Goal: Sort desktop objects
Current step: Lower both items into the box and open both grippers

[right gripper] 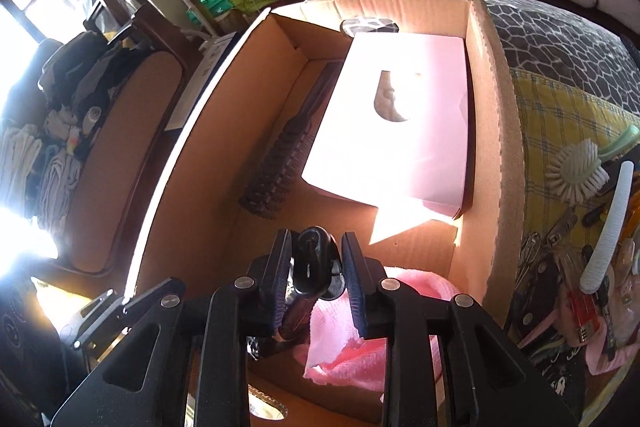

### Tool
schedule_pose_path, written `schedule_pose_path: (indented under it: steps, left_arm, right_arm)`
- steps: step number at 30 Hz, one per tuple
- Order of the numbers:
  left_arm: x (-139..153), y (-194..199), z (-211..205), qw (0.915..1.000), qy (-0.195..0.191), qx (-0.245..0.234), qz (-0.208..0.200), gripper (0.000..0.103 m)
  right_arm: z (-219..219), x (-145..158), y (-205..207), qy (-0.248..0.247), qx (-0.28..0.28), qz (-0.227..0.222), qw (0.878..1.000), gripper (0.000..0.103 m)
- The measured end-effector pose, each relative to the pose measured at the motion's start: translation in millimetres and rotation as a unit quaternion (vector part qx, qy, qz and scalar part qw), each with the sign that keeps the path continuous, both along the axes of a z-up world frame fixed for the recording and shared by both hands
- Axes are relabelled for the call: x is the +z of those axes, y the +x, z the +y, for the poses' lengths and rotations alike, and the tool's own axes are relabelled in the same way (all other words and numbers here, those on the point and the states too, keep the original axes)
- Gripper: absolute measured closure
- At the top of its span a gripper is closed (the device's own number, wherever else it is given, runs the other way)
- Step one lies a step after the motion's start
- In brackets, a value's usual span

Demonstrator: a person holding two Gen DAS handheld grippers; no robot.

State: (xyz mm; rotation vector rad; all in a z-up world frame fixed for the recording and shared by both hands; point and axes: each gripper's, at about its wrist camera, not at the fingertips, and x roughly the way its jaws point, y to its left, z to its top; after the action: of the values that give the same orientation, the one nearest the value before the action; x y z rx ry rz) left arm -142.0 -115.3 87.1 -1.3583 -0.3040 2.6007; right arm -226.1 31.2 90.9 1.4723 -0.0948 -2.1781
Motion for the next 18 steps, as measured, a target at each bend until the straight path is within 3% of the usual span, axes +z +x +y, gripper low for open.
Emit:
schedule_pose_path:
  steps: [5, 14, 18]
  left_arm:
    - [7.9, 4.2, -11.9, 0.9998, 0.014, 0.012, 0.008, 0.063]
    - [18.9, 10.2, -16.3, 0.9996, 0.014, 0.018, 0.015, 0.061]
    - [26.4, 16.9, -9.6, 0.9995, 0.004, 0.021, 0.025, 0.048]
  right_arm:
    - [1.1, -6.4, -5.8, 0.009, -0.012, -0.005, 1.000, 0.076]
    - [19.9, 14.0, 3.7, -0.001, -0.016, 0.010, 1.000, 0.071]
    - [29.6, 23.2, 7.9, 0.003, -0.024, 0.017, 1.000, 0.067]
